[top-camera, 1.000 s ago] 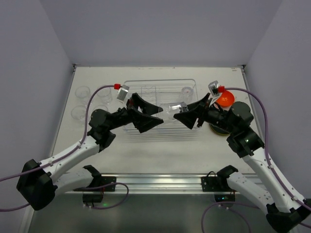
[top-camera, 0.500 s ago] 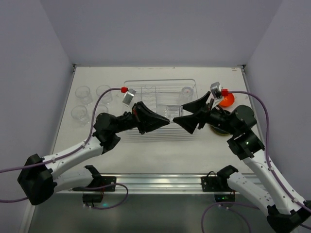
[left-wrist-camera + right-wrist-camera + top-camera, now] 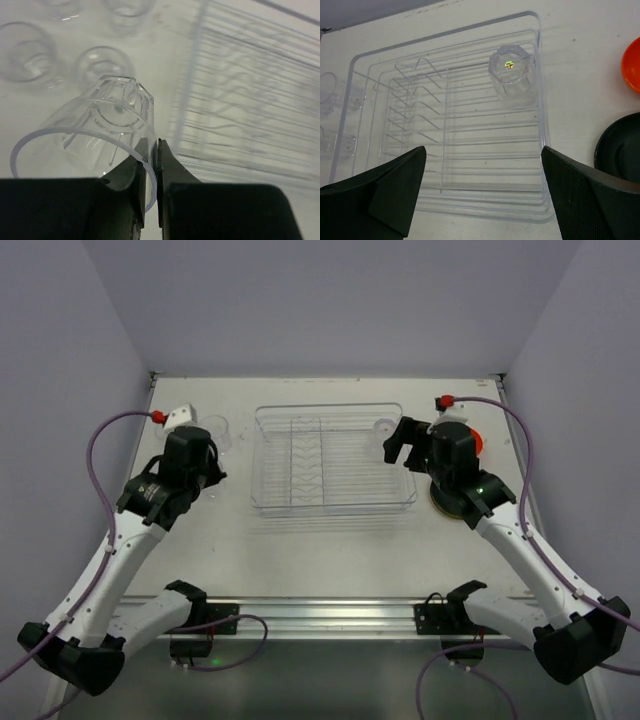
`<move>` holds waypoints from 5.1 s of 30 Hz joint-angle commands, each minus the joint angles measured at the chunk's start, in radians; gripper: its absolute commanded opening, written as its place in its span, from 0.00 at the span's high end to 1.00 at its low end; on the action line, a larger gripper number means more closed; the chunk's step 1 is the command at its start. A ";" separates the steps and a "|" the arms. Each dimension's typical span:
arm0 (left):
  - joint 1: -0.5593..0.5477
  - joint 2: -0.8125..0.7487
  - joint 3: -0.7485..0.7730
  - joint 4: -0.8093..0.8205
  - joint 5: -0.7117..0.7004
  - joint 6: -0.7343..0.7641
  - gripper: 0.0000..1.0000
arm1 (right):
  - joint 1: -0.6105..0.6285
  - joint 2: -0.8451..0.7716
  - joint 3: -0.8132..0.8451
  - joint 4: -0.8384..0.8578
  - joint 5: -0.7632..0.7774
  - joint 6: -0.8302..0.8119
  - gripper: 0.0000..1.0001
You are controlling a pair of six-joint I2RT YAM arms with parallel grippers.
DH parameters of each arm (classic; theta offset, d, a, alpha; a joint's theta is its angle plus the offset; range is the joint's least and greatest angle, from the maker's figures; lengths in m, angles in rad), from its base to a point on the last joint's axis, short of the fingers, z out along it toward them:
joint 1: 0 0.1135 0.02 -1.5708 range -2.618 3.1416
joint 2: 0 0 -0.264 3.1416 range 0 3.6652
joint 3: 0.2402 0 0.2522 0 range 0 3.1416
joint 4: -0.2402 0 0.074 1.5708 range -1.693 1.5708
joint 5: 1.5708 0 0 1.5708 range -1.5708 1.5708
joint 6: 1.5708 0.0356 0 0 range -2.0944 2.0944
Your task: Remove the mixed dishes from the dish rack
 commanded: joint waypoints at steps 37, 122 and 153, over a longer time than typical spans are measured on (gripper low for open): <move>0.799 0.482 -0.115 -0.145 0.283 0.317 0.87 | 0.002 -0.197 -0.053 0.055 0.100 -0.066 0.01; 0.276 -0.345 -0.386 0.253 0.257 0.317 0.00 | -0.073 0.981 0.697 -0.241 0.036 -0.195 0.22; 0.039 -0.120 -0.549 1.550 1.085 -0.326 0.00 | -0.073 -0.111 -0.047 0.338 -0.867 0.089 1.00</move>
